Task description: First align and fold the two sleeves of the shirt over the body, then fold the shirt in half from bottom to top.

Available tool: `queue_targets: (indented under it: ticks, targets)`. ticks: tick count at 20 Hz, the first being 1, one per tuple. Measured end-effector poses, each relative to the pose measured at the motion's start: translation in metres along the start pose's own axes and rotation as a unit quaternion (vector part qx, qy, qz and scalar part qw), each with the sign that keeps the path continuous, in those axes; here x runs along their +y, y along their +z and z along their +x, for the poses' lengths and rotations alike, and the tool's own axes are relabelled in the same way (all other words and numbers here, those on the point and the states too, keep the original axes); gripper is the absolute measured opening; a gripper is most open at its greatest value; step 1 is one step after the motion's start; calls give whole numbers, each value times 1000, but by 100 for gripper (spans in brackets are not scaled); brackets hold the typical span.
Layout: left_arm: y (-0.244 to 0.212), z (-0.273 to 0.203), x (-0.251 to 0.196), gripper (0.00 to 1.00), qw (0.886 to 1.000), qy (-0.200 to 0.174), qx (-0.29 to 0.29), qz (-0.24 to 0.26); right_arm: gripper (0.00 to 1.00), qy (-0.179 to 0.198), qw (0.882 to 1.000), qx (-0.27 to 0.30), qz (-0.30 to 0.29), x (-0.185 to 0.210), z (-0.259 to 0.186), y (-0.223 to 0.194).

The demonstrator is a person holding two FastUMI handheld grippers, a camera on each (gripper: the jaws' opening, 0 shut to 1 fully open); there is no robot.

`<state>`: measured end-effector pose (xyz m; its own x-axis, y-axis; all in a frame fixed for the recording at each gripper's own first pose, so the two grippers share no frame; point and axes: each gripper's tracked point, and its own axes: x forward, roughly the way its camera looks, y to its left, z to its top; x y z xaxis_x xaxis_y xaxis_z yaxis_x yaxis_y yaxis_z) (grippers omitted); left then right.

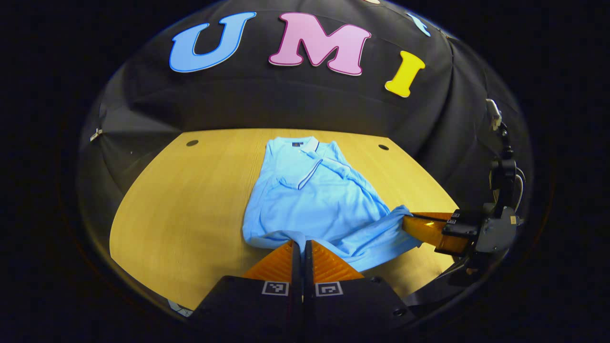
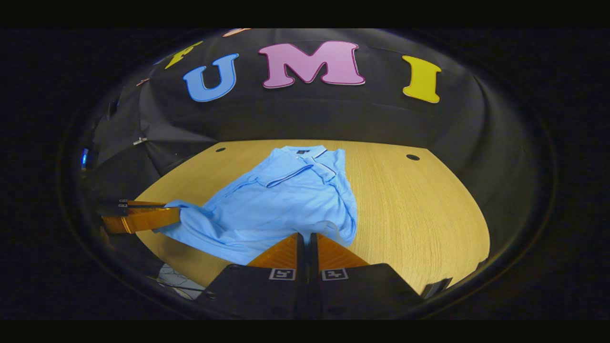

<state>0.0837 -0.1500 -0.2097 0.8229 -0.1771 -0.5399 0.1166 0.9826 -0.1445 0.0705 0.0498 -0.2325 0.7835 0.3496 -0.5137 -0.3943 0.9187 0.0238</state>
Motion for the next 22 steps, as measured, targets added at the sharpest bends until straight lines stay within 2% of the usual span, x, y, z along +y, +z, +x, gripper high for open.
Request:
queue_targets:
  ticks: [2, 7, 8, 9, 10, 11, 12, 13, 14, 15, 16, 19, 20, 21, 22]
  targets:
    - [26, 13, 6, 6, 1000, 2, -12, -10, 10, -5, 1000, -20, -2, -8, 14, 27]
    - [87, 56, 31, 6, 999, 16, -35, -35, 11, -14, 998, -66, 2, -28, 55, 96]
    - [100, 63, 33, 11, 998, 17, -41, -43, 10, -13, 997, -73, 3, -31, 64, 111]
    - [112, 73, 36, 6, 998, 17, -46, -48, 11, -12, 997, -81, 6, -33, 73, 124]
    - [124, 83, 41, 6, 997, 16, -49, -49, 0, -10, 996, -89, 7, -35, 86, 140]
    - [136, 95, 46, 6, 997, 18, -51, -49, 0, -9, 995, -97, 5, -37, 102, 154]
    - [149, 108, 52, 6, 997, 18, -53, -48, 5, -8, 994, -106, 2, -39, 115, 169]
    - [162, 119, 50, 6, 997, 22, -57, -47, 0, -5, 994, -113, 2, -38, 126, 183]
    - [176, 133, 55, 6, 997, 22, -64, -45, 0, -2, 993, -120, 2, -38, 140, 194]
    - [187, 147, 61, 6, 996, 26, -68, -42, 0, 1, 992, -125, 0, -36, 155, 203]
    - [197, 161, 66, 6, 996, 26, -70, -40, 5, 2, 992, -129, -5, -35, 170, 211]
    - [224, 210, 82, 6, 996, 32, -76, -43, 5, 1, 991, -136, -8, -38, 217, 231]
    - [231, 227, 86, 6, 996, 29, -75, -40, 5, -2, 990, -138, -7, -42, 232, 238]
    - [237, 245, 92, 6, 996, 32, -72, -35, 0, -7, 990, -139, -7, -47, 246, 244]
    - [245, 262, 98, 6, 996, 34, -73, -30, 5, -12, 990, -140, -5, -54, 260, 250]
